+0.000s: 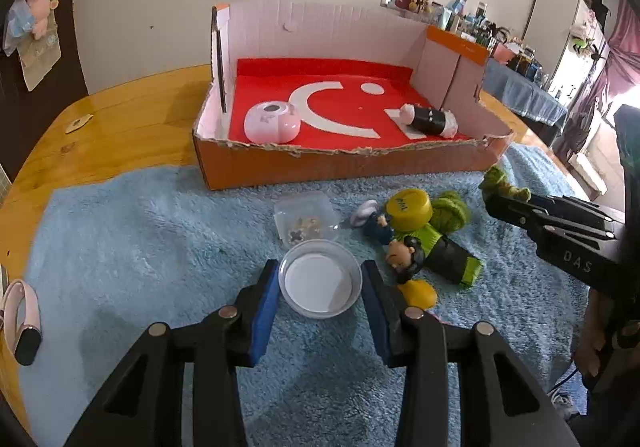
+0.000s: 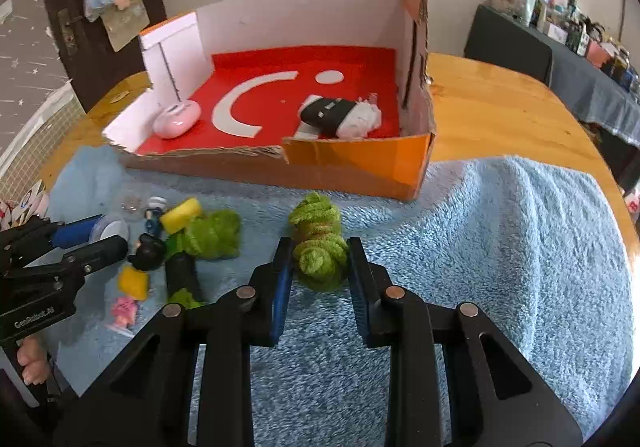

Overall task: Organize objects
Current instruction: 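Grasp the clear round lid with the left tool while the right tool grasps the green yarn ball, then lift and carry the clear lid and green yarn ball into the box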

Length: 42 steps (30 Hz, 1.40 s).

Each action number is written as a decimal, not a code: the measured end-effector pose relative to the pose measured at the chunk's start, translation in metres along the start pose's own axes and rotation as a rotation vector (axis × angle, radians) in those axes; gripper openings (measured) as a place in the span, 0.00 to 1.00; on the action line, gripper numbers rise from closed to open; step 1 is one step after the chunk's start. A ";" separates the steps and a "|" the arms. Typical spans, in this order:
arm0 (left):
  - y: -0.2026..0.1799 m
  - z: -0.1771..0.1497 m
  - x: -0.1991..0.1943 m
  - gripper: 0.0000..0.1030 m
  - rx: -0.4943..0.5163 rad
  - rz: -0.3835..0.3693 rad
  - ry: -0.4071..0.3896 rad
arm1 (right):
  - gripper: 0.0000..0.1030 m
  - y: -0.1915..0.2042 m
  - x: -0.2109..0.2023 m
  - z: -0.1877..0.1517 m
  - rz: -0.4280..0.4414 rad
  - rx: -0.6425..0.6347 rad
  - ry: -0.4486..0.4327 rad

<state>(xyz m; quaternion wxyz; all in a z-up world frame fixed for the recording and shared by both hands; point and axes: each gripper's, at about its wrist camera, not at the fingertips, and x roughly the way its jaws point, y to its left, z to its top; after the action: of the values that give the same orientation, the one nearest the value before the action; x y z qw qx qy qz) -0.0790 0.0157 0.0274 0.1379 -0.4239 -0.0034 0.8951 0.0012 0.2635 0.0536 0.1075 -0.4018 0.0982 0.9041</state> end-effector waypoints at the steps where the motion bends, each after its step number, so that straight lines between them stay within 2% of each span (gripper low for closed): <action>1: -0.001 0.000 -0.003 0.41 -0.001 -0.006 -0.003 | 0.24 0.001 -0.003 0.000 0.004 -0.001 -0.009; 8: -0.006 0.001 -0.037 0.41 0.008 -0.025 -0.084 | 0.25 0.010 -0.036 0.004 0.048 -0.006 -0.100; 16: -0.010 0.005 -0.068 0.41 0.018 -0.022 -0.172 | 0.25 0.019 -0.066 0.009 0.029 -0.023 -0.193; 31: -0.011 0.002 -0.074 0.41 0.019 -0.019 -0.181 | 0.25 0.020 -0.069 0.006 0.026 -0.026 -0.204; 42: -0.009 0.012 -0.080 0.41 0.019 -0.019 -0.191 | 0.25 0.019 -0.067 0.017 0.028 -0.029 -0.222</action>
<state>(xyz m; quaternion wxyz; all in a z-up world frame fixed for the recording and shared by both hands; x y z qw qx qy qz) -0.0376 0.0054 0.0966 0.1496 -0.3354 -0.0118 0.9301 0.0281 0.2423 0.1170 0.0991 -0.2992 0.0782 0.9458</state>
